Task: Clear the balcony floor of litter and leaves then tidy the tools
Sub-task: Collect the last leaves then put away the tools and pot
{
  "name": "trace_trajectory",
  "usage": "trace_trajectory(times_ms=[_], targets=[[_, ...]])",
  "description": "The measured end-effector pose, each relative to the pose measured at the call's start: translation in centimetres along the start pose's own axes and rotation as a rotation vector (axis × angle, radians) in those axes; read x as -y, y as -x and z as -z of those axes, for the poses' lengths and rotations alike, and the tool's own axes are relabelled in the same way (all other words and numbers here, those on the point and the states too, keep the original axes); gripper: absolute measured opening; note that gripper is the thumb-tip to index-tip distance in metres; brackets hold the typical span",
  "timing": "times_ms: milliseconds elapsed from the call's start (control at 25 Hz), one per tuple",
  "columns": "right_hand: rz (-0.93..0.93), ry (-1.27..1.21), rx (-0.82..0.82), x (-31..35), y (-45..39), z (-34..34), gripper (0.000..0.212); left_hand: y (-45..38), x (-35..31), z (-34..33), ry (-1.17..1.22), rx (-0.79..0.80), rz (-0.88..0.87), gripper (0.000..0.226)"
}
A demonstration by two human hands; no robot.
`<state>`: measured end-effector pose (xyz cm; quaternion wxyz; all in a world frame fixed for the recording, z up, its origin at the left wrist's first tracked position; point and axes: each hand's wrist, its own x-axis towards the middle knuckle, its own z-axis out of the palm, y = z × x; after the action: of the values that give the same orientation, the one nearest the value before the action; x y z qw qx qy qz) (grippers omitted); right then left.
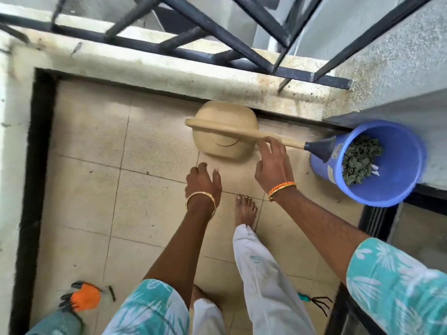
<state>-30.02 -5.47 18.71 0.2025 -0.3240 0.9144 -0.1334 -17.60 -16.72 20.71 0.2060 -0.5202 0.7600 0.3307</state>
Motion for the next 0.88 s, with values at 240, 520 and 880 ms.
trace_trajectory(times_ms=[240,520,880], targets=[[0.249,0.072,0.223,10.2,7.9,0.3,0.062,7.4,8.5,2.0,-0.307,0.044,0.087,0.058],[0.691,0.247,0.402,20.3,15.9,-4.1,0.052,17.7,21.4,1.4,-0.046,0.001,0.407,0.064],[1.092,0.371,0.481,33.2,31.7,-14.0,0.044,33.2,40.9,-0.9,0.314,-0.149,0.772,0.070]])
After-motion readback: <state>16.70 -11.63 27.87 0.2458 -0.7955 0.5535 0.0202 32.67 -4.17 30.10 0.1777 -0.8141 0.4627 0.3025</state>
